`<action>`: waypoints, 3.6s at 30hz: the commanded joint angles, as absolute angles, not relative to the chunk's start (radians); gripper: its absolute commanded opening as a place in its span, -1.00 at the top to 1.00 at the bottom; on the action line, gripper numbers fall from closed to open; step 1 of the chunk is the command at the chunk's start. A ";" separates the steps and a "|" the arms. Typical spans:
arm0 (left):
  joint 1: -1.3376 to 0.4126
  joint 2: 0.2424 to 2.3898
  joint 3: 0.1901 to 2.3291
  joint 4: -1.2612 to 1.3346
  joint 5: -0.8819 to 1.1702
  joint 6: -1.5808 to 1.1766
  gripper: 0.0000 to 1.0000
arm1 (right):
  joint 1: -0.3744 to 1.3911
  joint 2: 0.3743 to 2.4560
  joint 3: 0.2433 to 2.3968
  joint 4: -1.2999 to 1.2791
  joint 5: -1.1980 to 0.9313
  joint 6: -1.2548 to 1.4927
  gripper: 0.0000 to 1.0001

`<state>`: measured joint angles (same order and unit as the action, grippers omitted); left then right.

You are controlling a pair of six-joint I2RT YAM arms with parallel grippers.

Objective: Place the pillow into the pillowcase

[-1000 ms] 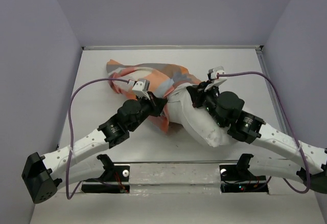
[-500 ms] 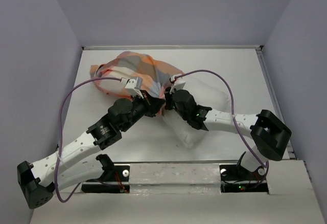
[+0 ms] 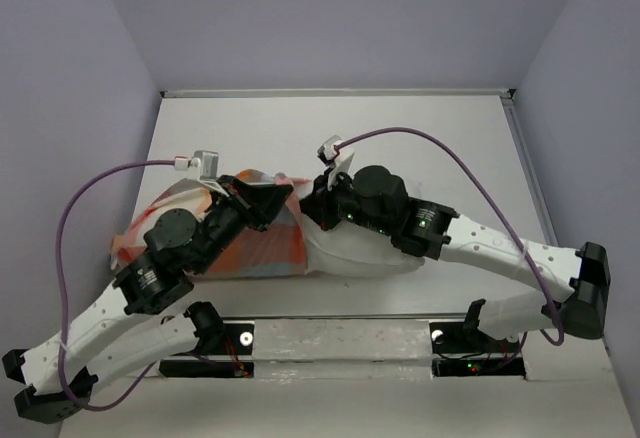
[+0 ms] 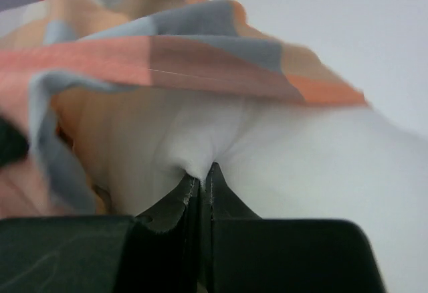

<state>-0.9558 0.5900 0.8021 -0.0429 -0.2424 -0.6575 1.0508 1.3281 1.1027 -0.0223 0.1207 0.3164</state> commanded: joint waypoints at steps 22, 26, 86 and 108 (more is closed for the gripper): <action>-0.788 1.388 1.486 -0.140 -0.300 -0.269 -0.98 | 0.379 1.531 1.129 0.048 -0.463 0.623 0.27; -0.925 1.290 1.430 -0.169 -0.498 -0.218 -0.98 | 0.353 1.470 1.204 -0.053 -0.350 0.522 -0.59; -0.937 1.290 1.275 -0.065 -0.275 -0.146 1.00 | 0.810 1.402 0.989 -0.065 -0.316 0.209 -0.20; -1.043 1.171 1.293 0.040 0.112 -0.486 1.00 | 0.810 1.359 0.741 0.727 0.202 0.420 1.00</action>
